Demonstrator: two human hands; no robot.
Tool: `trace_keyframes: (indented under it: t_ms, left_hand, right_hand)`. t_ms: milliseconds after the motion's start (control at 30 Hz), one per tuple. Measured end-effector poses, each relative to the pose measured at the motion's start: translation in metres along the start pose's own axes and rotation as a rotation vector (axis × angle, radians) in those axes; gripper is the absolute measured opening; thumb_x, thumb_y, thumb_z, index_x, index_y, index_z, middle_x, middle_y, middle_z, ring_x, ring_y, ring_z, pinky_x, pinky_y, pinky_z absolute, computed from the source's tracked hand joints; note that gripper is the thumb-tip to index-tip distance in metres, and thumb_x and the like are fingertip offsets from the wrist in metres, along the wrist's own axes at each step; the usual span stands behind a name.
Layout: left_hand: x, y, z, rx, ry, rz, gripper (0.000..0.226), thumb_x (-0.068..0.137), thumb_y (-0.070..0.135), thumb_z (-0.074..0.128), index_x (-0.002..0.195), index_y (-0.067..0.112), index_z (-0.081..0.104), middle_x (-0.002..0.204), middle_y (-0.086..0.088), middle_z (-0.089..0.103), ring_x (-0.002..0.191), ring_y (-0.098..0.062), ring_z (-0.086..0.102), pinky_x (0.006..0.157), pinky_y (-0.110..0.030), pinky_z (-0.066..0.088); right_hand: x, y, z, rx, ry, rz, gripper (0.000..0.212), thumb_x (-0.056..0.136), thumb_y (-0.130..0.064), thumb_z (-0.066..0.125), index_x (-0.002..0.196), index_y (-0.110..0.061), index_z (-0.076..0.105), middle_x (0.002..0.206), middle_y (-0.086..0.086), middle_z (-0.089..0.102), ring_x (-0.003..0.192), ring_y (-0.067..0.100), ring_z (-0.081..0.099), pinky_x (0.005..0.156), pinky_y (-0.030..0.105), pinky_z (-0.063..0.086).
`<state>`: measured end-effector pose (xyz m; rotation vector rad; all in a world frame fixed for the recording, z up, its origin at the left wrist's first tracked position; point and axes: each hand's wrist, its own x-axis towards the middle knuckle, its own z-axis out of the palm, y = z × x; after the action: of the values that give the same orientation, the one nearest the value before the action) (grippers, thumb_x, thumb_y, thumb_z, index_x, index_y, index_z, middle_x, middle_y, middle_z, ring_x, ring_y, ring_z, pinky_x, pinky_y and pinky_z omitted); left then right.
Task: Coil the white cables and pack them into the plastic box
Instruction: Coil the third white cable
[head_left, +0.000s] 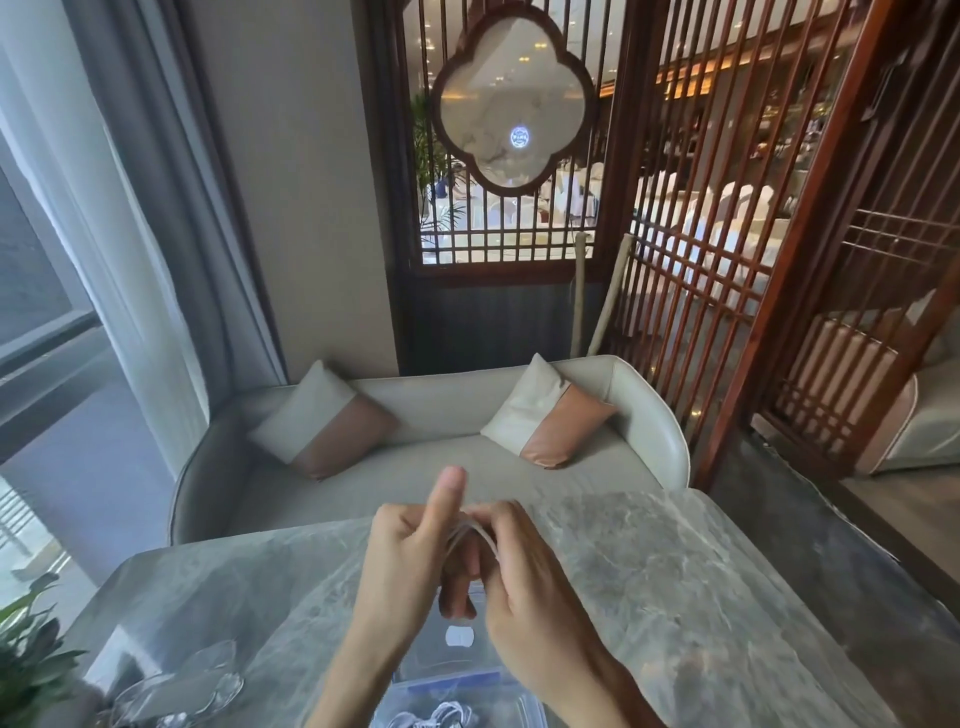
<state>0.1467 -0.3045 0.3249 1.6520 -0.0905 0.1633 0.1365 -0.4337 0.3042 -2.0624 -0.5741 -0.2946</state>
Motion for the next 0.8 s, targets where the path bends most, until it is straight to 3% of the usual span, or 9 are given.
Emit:
trace_keyframes:
  t_ms: [100,233,367,467,567,700,800]
  left_hand:
    - [0.001,0.000,0.003,-0.092,0.035,0.026,0.093,0.087,0.075,0.030,0.039,0.000,0.055,0.029,-0.015,0.045,0.028,-0.028,0.048,0.040,-0.027,0.044]
    - [0.009,-0.001,-0.003,-0.116,-0.149,-0.006,0.080,0.099,0.052,0.034,0.048,-0.005,0.058,0.032,-0.018,0.048,0.029,-0.027,0.048,0.048,-0.052,0.046]
    - [0.009,-0.009,0.006,-0.099,0.002,0.024,0.077,0.097,0.051,0.036,0.041,0.002,0.057,0.030,-0.014,0.046,0.025,-0.025,0.043,0.038,-0.029,0.044]
    - [0.013,-0.007,0.003,-0.081,-0.117,0.010,0.074,0.100,0.047,0.033,0.044,0.005,0.057,0.031,-0.014,0.045,0.027,-0.025,0.044,0.040,-0.025,0.041]
    - [0.016,-0.006,-0.005,-0.061,-0.198,0.015,0.072,0.103,0.043,0.030,0.046,0.009,0.057,0.029,-0.008,0.045,0.028,-0.023,0.044,0.039,-0.023,0.036]
    - [0.016,-0.010,-0.001,-0.057,-0.134,0.021,0.074,0.101,0.045,0.033,0.040,0.008,0.054,0.027,-0.011,0.043,0.027,-0.025,0.042,0.037,-0.020,0.034]
    - [0.013,-0.008,0.011,-0.053,0.059,0.061,0.074,0.095,0.051,0.035,0.032,0.013,0.048,0.025,-0.010,0.041,0.022,-0.023,0.041,0.034,-0.017,0.030]
  right_hand:
    - [0.003,0.002,0.003,0.068,0.077,-0.013,0.022,0.090,-0.007,0.042,0.103,-0.018,0.057,0.095,-0.006,0.056,0.087,-0.002,0.056,0.073,0.008,0.043]
    - [0.004,0.011,0.004,0.117,0.129,-0.027,0.027,0.092,-0.006,0.048,0.090,-0.033,0.049,0.087,-0.005,0.060,0.083,0.005,0.061,0.072,0.012,0.045]
    - [0.007,0.018,0.011,0.096,0.172,-0.014,0.033,0.089,0.005,0.049,0.098,-0.025,0.057,0.091,-0.012,0.061,0.087,0.007,0.063,0.075,0.016,0.049]
    - [0.008,0.018,0.006,0.216,0.140,0.011,0.032,0.094,0.003,0.049,0.099,-0.027,0.058,0.083,-0.008,0.068,0.084,0.014,0.069,0.076,0.025,0.053]
    - [0.005,0.015,-0.004,0.301,0.104,-0.053,0.028,0.097,-0.002,0.050,0.103,-0.026,0.062,0.085,-0.006,0.073,0.085,0.014,0.073,0.078,0.019,0.054]
    - [0.003,0.016,0.012,0.213,0.228,-0.010,0.038,0.092,0.010,0.051,0.101,-0.024,0.064,0.075,-0.004,0.072,0.078,0.018,0.073,0.075,0.038,0.057]
    - [0.002,0.012,0.023,0.129,0.399,-0.057,0.036,0.087,0.003,0.053,0.103,-0.026,0.067,0.084,-0.014,0.070,0.081,0.008,0.070,0.073,0.021,0.054]
